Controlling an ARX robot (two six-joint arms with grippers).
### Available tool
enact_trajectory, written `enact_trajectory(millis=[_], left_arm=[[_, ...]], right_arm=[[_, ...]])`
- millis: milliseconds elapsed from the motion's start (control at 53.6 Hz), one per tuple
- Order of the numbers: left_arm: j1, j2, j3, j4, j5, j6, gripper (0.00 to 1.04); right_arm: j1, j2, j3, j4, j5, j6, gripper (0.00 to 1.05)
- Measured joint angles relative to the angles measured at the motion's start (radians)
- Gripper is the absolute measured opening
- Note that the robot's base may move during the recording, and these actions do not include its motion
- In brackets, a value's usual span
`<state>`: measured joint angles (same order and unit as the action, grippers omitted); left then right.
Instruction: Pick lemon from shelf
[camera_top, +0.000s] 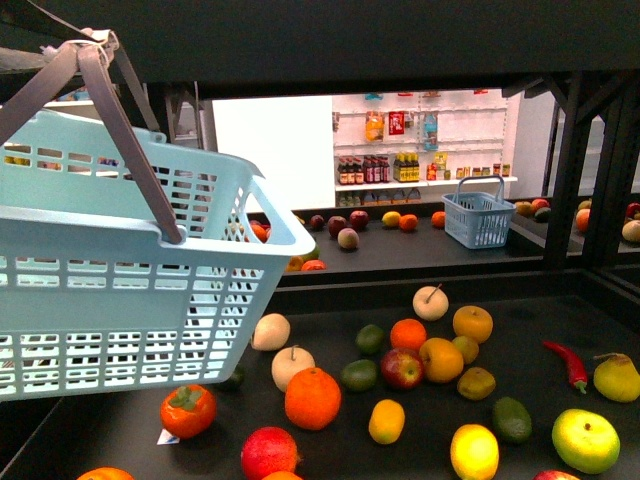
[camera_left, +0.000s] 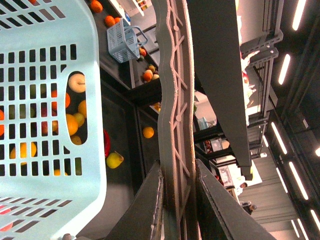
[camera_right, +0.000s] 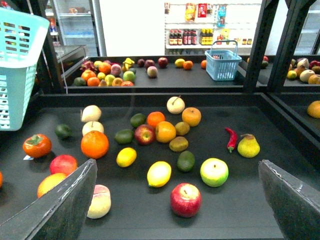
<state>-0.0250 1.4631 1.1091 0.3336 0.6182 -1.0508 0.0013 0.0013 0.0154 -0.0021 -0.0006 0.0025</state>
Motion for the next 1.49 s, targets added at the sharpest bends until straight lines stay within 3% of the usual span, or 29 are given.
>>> enact_trajectory(millis=[466, 858, 1193, 1231, 1268, 1343, 1417, 1492], left_arm=[[-0.143, 0.026, -0.036, 0.048, -0.001, 0.015, 0.14], [-0.237, 0.159, -0.035, 0.089, -0.061, 0.021, 0.14], [-0.269, 0.235, 0.026, 0.091, -0.063, 0.034, 0.14], [-0.269, 0.240, 0.034, 0.090, -0.068, 0.039, 0.14], [-0.269, 0.247, 0.042, 0.089, -0.076, 0.047, 0.14], [-0.267, 0.252, 0.043, 0.089, -0.088, 0.060, 0.14], [-0.267, 0.256, 0.043, 0.089, -0.089, 0.066, 0.14], [-0.267, 0.257, 0.043, 0.089, -0.089, 0.066, 0.14]], right_arm=[[0.000, 0.000, 0.000, 0.000, 0.000, 0.000, 0.97], [0.000, 0.000, 0.000, 0.000, 0.000, 0.000, 0.97], [0.000, 0.000, 0.000, 0.000, 0.000, 0.000, 0.97], [0.004, 0.007, 0.002, -0.009, 0.018, 0.005, 0.97], [0.015, 0.087, 0.037, -0.085, 0.104, 0.061, 0.97], [-0.032, 0.343, 0.073, 0.025, 0.110, 0.111, 0.97], [-0.093, 0.679, 0.127, 0.256, 0.032, 0.122, 0.97], [-0.121, 0.895, 0.188, 0.391, -0.015, 0.118, 0.97]])
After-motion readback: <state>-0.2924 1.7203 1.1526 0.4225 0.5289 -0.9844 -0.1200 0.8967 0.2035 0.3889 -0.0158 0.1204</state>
